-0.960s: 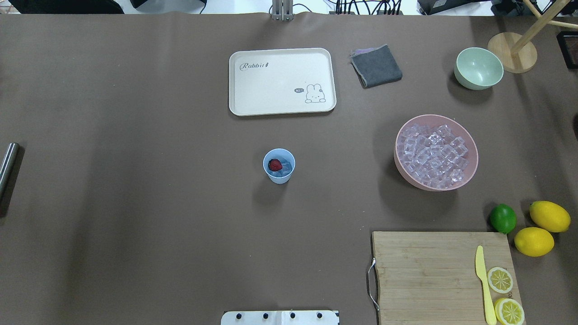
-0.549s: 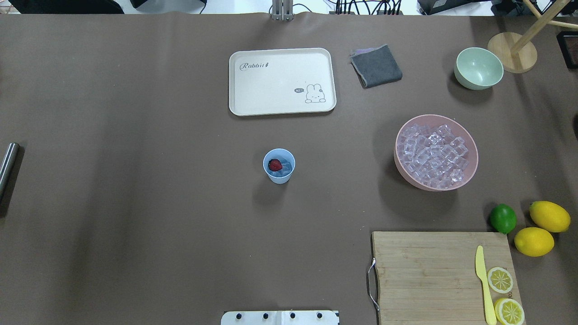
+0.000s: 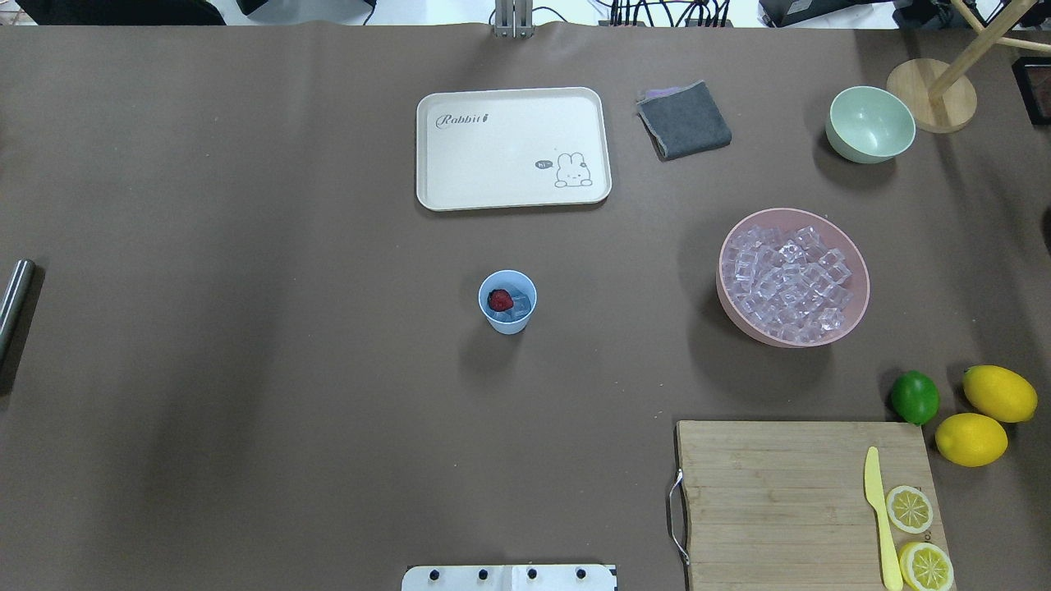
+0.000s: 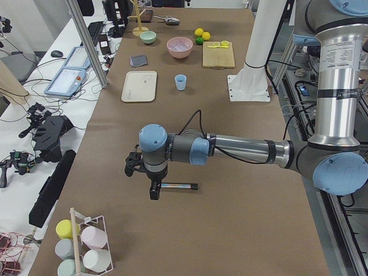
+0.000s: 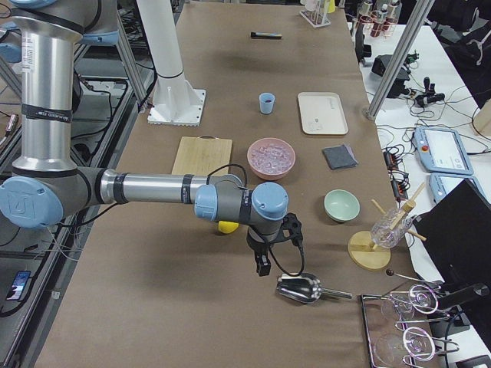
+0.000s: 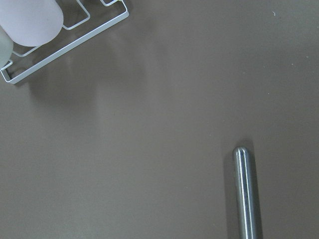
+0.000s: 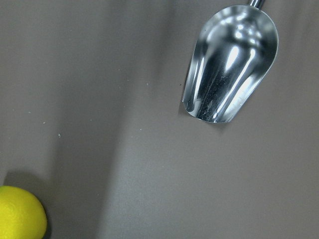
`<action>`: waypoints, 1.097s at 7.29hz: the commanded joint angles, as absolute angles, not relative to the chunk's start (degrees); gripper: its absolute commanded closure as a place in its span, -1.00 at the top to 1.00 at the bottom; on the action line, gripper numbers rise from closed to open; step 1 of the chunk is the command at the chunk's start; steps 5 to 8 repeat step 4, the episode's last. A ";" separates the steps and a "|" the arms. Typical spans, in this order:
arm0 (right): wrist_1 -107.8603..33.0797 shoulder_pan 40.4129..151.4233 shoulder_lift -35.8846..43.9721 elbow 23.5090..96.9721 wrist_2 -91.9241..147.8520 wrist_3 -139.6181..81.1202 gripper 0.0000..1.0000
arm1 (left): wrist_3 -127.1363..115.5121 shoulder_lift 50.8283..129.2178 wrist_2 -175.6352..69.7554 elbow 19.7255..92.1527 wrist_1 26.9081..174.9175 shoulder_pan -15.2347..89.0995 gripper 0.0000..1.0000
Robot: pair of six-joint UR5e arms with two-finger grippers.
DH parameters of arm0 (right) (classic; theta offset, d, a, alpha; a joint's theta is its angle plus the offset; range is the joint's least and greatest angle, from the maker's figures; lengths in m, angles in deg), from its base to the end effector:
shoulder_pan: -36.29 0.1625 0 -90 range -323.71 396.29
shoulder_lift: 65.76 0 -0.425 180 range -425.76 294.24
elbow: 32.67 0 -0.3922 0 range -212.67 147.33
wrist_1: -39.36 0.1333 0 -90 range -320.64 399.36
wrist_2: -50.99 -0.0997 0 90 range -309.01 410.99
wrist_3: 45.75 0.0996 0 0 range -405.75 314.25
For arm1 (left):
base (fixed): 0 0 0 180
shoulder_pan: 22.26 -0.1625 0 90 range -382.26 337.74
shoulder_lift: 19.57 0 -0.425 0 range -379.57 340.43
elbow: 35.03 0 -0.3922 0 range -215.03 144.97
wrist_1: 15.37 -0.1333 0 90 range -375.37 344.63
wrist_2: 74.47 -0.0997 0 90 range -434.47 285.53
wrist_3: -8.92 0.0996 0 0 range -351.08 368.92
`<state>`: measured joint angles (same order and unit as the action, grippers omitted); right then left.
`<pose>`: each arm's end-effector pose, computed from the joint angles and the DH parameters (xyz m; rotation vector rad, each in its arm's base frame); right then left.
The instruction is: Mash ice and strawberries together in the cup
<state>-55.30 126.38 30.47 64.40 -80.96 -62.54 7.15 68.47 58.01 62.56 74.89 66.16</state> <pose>0.0674 -0.4405 0.6598 0.0446 -0.7354 -0.2538 -0.0527 -0.4841 0.6116 0.0764 0.7433 0.0349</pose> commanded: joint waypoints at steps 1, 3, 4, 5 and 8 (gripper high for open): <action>-55.30 126.37 30.56 64.45 -81.11 -62.54 1.00 | 7.16 68.58 59.56 61.83 74.72 66.15 0.97; -55.39 126.37 30.39 64.28 -81.20 -62.54 1.00 | 7.16 68.32 59.65 61.91 74.81 66.15 0.97; -55.39 126.37 30.48 64.36 -81.20 -62.54 1.00 | 7.16 68.32 59.65 62.00 74.81 66.15 0.97; -55.39 126.37 30.48 64.36 -81.20 -62.54 1.00 | 7.16 68.32 59.65 62.00 74.81 66.15 0.97; -55.39 126.37 30.48 64.36 -81.20 -62.54 1.00 | 7.16 68.32 59.65 62.00 74.81 66.15 0.97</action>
